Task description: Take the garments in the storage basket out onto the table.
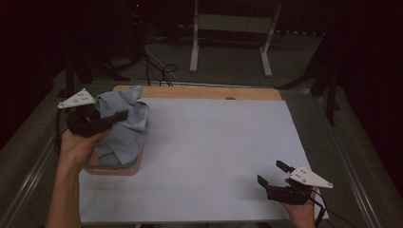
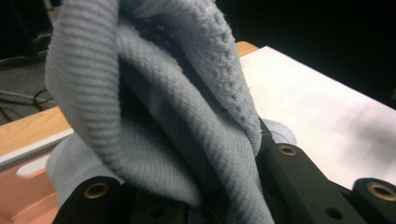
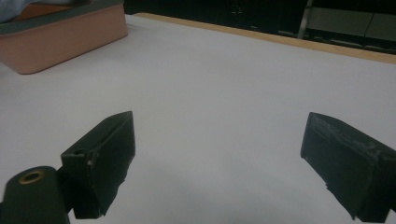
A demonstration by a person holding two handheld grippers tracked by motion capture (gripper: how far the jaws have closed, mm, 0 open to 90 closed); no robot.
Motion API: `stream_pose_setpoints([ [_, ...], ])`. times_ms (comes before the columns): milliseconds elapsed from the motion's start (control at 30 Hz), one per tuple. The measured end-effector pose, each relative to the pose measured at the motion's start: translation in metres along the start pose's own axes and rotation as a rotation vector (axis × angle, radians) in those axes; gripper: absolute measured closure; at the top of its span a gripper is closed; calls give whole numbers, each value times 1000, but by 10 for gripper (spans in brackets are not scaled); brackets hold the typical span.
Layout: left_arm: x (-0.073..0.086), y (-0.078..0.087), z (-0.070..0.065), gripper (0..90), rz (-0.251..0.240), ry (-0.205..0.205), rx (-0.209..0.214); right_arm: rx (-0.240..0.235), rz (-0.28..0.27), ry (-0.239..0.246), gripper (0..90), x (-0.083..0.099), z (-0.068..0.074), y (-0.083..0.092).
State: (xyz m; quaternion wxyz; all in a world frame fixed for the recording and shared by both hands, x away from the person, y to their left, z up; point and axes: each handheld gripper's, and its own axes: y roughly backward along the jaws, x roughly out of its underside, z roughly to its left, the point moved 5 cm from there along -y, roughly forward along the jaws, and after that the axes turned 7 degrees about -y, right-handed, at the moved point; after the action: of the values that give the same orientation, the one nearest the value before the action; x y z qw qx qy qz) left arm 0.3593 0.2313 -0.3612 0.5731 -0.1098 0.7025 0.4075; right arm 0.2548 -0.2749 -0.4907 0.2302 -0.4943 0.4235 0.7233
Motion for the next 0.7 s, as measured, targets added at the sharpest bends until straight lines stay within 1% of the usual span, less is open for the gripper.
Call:
stream_pose_setpoints([
  [200,-5,-10,-7,771,-13,-6,31,-2,0,3,99,0,0,0],
  [367,-8,-23,-14,771,-9,-13,54,-3,-1,2,99,0,0,0],
  [567,-11,-33,-19,770,-3,-19,64,-1,-2,3,99,0,0,0],
  [700,-14,-39,-24,770,-5,-23,82,0,-2,1,98,0,-1,0],
])
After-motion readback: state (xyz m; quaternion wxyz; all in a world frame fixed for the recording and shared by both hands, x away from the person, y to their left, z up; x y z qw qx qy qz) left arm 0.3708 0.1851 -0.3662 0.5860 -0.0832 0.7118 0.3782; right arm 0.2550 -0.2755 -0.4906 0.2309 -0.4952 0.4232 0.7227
